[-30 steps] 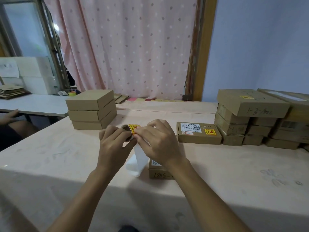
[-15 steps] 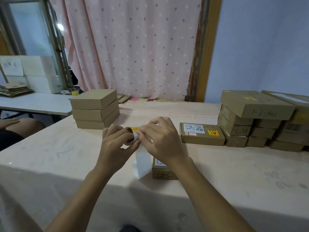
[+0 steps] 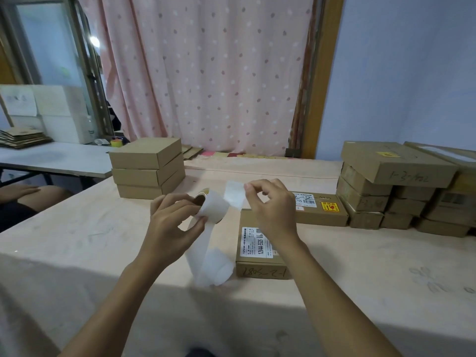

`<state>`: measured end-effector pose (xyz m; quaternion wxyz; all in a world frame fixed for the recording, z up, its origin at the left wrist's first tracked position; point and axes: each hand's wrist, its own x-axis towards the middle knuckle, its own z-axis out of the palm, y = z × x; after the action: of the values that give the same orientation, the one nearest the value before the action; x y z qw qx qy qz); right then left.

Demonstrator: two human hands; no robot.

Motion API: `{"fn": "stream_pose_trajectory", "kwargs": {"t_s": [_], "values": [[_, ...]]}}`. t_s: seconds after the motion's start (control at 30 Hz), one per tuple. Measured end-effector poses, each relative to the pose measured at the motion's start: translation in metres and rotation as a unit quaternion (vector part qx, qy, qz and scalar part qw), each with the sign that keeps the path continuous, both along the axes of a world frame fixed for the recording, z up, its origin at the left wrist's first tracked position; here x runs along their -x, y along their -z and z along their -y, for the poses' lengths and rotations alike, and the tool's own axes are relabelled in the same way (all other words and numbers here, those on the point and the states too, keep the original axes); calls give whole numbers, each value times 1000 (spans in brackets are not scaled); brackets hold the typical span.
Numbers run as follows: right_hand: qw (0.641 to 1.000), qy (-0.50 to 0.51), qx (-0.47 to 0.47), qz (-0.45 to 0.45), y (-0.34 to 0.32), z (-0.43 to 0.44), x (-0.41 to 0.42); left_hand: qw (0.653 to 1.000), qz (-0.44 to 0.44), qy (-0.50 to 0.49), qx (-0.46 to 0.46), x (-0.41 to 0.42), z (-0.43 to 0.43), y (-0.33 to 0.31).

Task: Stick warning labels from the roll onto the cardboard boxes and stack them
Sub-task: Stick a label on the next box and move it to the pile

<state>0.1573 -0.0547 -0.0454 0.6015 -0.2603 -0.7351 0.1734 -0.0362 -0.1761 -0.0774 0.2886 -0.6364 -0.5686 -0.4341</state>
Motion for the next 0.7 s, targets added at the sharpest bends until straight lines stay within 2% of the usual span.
{"fn": "stream_pose_trajectory", "kwargs": {"t_s": [0.13,0.3,0.37,0.7], "values": [[994,-14,96,-43,0,-7,-7,999,-14,-29,8,18,-2,-3],[985,-6,159,-61,1,-15,-21,975,-167,-123,83,47,-16,-13],[980,-7,189,-64,4,-17,-26,964,-195,-139,112,54,-25,-14],[971,0,240,-20,31,-34,-44,926,-142,-166,309,70,-66,30]]}}
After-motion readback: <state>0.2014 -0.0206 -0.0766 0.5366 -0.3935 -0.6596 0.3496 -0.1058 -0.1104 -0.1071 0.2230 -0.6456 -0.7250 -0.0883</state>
